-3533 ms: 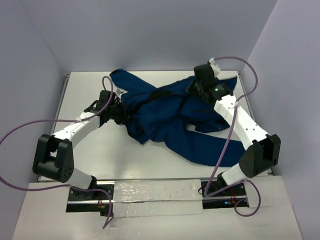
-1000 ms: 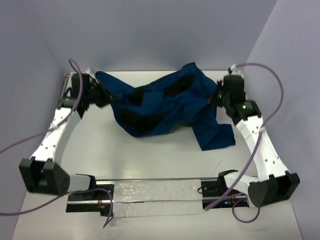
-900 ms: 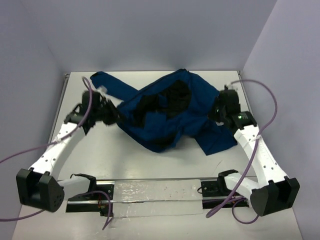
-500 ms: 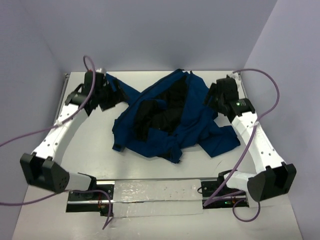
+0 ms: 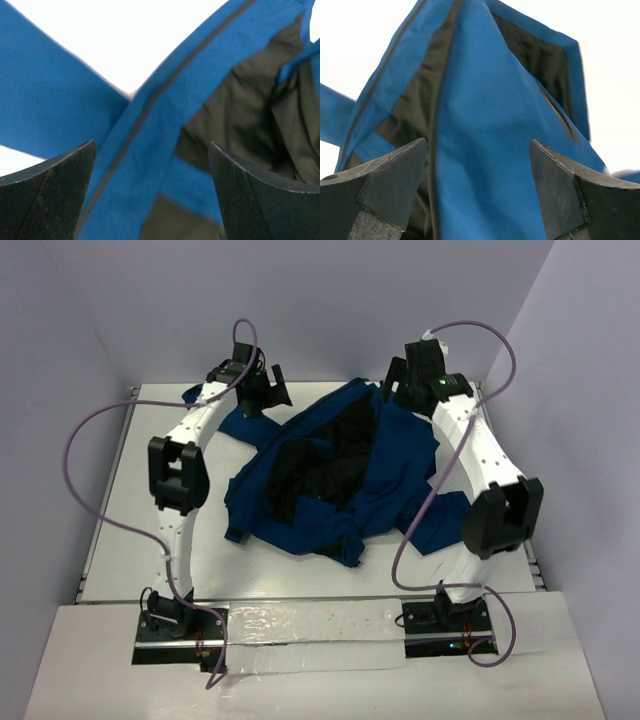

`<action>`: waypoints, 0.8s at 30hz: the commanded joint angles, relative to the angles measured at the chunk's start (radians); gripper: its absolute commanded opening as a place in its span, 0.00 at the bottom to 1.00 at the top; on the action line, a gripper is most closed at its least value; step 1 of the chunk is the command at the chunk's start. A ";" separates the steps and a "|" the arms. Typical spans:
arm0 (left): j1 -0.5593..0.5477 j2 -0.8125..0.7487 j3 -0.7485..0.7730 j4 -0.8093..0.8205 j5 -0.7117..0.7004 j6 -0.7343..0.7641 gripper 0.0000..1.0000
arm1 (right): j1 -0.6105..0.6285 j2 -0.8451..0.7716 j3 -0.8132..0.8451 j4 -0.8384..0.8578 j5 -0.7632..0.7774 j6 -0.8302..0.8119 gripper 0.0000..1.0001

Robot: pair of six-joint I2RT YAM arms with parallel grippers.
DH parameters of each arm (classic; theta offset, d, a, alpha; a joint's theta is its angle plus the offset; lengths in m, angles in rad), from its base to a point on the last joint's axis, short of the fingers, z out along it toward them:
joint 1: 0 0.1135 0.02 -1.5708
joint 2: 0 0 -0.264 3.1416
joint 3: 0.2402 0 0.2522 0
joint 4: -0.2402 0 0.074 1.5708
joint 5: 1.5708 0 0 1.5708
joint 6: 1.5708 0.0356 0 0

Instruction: Zip up the jacket

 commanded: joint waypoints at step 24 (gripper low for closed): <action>0.072 -0.204 -0.221 0.044 -0.020 0.004 0.00 | 0.006 0.090 0.141 0.004 0.089 -0.059 0.00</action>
